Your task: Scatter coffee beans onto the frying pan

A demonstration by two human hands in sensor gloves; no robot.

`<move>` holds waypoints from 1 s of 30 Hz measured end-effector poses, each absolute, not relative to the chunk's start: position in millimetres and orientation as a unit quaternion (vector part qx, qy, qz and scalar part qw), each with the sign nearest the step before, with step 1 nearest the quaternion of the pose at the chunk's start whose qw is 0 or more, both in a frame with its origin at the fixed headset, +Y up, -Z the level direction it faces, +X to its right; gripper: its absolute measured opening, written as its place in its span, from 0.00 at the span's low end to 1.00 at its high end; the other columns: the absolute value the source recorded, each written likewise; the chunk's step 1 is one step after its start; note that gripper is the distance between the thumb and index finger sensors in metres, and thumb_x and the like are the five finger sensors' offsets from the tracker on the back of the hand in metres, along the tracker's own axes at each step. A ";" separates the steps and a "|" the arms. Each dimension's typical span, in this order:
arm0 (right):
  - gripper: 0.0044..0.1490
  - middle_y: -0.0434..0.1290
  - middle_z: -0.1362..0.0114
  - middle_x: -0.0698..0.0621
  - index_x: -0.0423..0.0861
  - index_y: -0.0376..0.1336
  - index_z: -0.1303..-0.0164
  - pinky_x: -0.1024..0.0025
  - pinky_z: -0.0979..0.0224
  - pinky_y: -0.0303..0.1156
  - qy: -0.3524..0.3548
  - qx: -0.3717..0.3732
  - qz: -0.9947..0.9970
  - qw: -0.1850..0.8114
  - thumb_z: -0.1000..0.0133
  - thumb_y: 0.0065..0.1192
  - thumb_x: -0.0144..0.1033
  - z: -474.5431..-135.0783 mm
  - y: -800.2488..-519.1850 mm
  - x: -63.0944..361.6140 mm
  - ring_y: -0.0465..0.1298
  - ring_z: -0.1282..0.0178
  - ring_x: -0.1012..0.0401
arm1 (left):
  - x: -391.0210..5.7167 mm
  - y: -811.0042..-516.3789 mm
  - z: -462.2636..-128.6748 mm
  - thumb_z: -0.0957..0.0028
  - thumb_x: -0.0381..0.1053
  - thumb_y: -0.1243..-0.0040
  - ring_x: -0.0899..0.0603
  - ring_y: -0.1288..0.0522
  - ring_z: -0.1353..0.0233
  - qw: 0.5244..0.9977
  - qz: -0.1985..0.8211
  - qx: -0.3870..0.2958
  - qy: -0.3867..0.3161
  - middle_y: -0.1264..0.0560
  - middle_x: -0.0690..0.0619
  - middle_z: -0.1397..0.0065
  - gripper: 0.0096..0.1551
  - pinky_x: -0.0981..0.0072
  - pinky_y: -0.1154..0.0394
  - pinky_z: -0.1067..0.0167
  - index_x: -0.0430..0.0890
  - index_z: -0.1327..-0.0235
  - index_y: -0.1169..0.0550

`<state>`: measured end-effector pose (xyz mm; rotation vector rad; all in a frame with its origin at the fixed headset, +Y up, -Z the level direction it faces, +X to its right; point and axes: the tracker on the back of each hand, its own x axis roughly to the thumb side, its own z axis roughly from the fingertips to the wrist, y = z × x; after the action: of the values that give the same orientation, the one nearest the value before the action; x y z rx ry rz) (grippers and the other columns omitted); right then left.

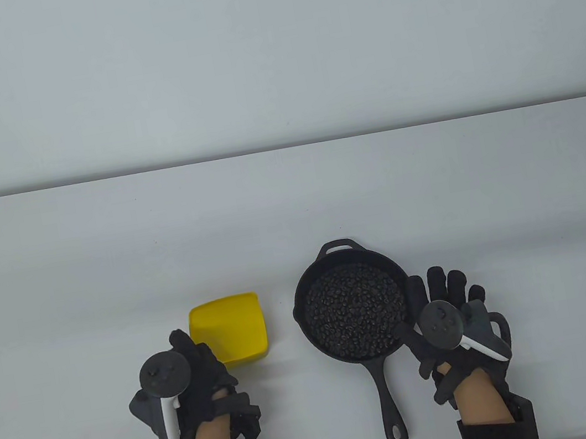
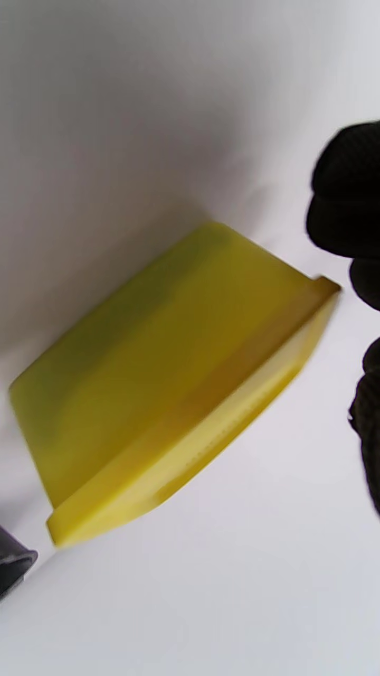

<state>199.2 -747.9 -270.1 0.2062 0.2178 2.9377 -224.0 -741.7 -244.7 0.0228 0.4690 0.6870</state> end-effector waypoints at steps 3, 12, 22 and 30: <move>0.54 0.18 0.24 0.40 0.43 0.27 0.18 0.41 0.43 0.16 0.076 0.071 0.990 0.095 0.36 0.44 0.61 -269.6 -747.9 198.5 0.19 0.29 0.38 | -204.6 -723.6 -242.0 0.42 0.64 0.48 0.31 0.50 0.19 0.948 0.267 0.058 0.160 0.58 0.47 0.16 0.44 0.48 0.45 0.21 0.61 0.21 0.55; 0.54 0.18 0.24 0.39 0.43 0.27 0.18 0.41 0.43 0.16 0.080 0.078 0.989 0.095 0.36 0.44 0.61 -268.0 -747.6 195.8 0.19 0.29 0.38 | -152.8 -733.0 -243.0 0.50 0.75 0.53 0.41 0.75 0.17 0.982 0.185 0.021 0.028 0.73 0.60 0.18 0.48 0.49 0.71 0.21 0.71 0.24 0.62; 0.54 0.19 0.24 0.39 0.42 0.27 0.18 0.41 0.43 0.16 0.100 0.095 0.986 0.098 0.36 0.44 0.62 -264.3 -748.3 186.6 0.20 0.28 0.37 | -146.1 -748.4 -248.6 0.50 0.74 0.54 0.39 0.73 0.17 0.986 0.162 -0.025 0.028 0.70 0.58 0.17 0.47 0.48 0.69 0.22 0.70 0.23 0.59; 0.55 0.19 0.24 0.39 0.42 0.27 0.18 0.41 0.43 0.16 0.107 0.101 0.984 0.099 0.36 0.44 0.62 -262.8 -749.1 182.3 0.20 0.28 0.37 | -149.5 -753.6 -251.2 0.50 0.74 0.54 0.38 0.72 0.17 0.985 0.165 -0.041 0.039 0.69 0.57 0.17 0.47 0.48 0.73 0.24 0.69 0.23 0.58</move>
<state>182.3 -749.1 -262.8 0.2992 0.3178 2.9105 -149.5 -753.6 -251.2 -0.0821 0.0779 0.3320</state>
